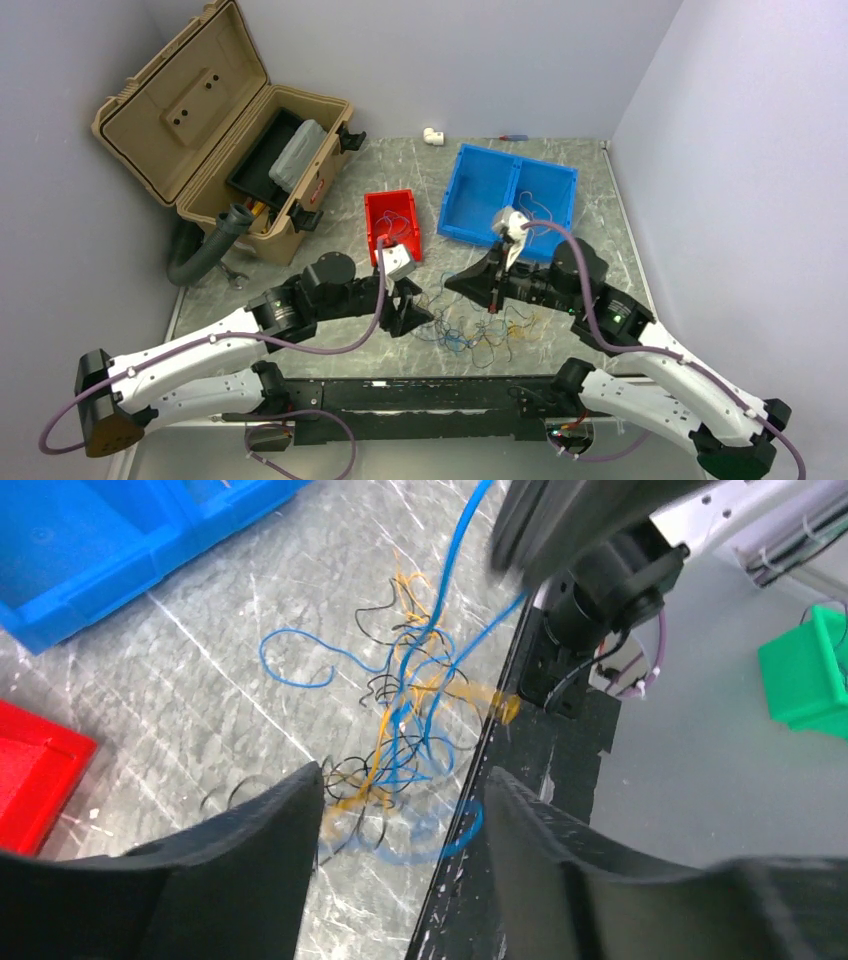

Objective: Untangle the cables

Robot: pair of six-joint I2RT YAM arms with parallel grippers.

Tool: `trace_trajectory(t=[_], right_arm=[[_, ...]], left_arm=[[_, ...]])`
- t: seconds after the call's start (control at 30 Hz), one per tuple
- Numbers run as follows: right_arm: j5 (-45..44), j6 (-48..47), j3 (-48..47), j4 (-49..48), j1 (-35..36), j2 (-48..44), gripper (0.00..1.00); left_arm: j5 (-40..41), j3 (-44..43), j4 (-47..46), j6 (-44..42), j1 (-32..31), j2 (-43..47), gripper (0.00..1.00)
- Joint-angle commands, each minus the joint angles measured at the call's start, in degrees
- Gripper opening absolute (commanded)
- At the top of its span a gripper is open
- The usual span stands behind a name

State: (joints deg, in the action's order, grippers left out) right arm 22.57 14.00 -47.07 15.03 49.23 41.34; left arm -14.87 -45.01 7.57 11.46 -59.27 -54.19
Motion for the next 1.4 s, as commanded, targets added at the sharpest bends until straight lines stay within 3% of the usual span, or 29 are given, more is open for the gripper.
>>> trace_trajectory(t=[0.0, 0.13, 0.3, 0.6, 0.8, 0.97, 1.2, 1.37], right_arm=[[-5.8, 0.7, -7.9, 1.4, 0.1, -0.5, 0.00], [-7.7, 2.0, -10.3, 3.6, 0.2, 1.1, 0.00], [-7.8, 4.2, -9.0, 0.8, 0.2, 0.3, 0.00], [-7.6, 5.0, -10.2, 0.3, 0.1, 0.6, 0.00], [-7.8, 4.8, -10.6, 0.5, 0.2, 0.3, 0.00], [-8.2, 4.3, -10.3, 1.1, 0.1, 0.2, 0.00], [-8.5, 3.9, -9.3, 1.0, 0.1, 0.2, 0.00], [-7.8, 3.8, -9.6, 1.0, 0.2, 0.7, 0.00]], left_arm=[[5.8, 2.7, -4.4, 1.2, 0.0, 4.9, 0.70], [9.5, 5.2, -6.0, 1.8, 0.0, 8.0, 0.77], [11.7, 8.1, -10.2, 1.5, 0.0, 10.1, 0.78], [12.3, 9.2, -15.3, -0.6, 0.0, 4.3, 0.75], [13.5, 8.8, -16.3, -0.9, 0.0, 1.8, 0.71], [14.0, 7.6, -14.3, -3.0, 0.0, 3.8, 0.55], [13.9, 5.7, -8.1, -7.6, 0.0, 9.6, 0.50], [14.6, 3.9, -7.9, -10.6, 0.0, 8.7, 0.49]])
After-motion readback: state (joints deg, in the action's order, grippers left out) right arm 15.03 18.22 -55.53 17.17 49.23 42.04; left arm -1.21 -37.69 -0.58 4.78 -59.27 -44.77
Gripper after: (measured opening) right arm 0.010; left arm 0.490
